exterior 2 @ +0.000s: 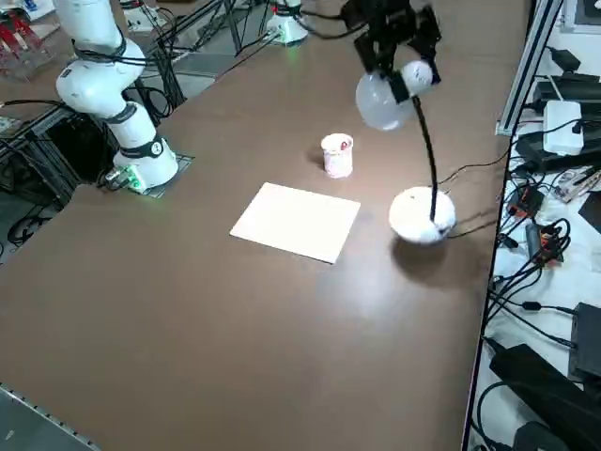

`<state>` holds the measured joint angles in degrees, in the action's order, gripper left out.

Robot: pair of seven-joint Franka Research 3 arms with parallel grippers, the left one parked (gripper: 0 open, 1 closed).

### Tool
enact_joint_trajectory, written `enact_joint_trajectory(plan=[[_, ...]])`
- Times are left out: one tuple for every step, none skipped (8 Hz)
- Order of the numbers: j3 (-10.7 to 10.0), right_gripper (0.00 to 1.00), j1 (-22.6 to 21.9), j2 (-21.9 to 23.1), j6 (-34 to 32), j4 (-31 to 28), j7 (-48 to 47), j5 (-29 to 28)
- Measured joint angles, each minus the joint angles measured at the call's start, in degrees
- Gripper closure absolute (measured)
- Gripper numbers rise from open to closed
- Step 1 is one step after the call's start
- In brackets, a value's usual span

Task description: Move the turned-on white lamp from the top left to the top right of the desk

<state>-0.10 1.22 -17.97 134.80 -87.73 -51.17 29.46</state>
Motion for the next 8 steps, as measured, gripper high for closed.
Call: enact_joint_trajectory(plan=[[0.0, 0.28, 4.0, -1.6, 0.1, 0.0, 2.4, 0.1], [0.0, 0.28, 7.8, -3.1, 0.4, 0.0, 5.2, 0.1], [0.0, 0.28, 11.0, -4.1, 0.4, 0.0, 7.0, 0.1], [0.0, 0.28, 12.7, -4.2, -1.2, 0.0, 7.5, 0.1], [0.1, 0.28, 12.8, -3.7, -4.4, 0.1, 7.5, 0.1], [0.8, 0.28, 12.4, -3.1, -7.7, 0.1, 7.4, 0.1], [1.3, 0.28, 11.8, -2.7, -9.9, 0.1, 6.7, 0.0], [1.6, 0.28, 11.3, -2.5, -11.4, 0.1, 6.1, 0.0]])
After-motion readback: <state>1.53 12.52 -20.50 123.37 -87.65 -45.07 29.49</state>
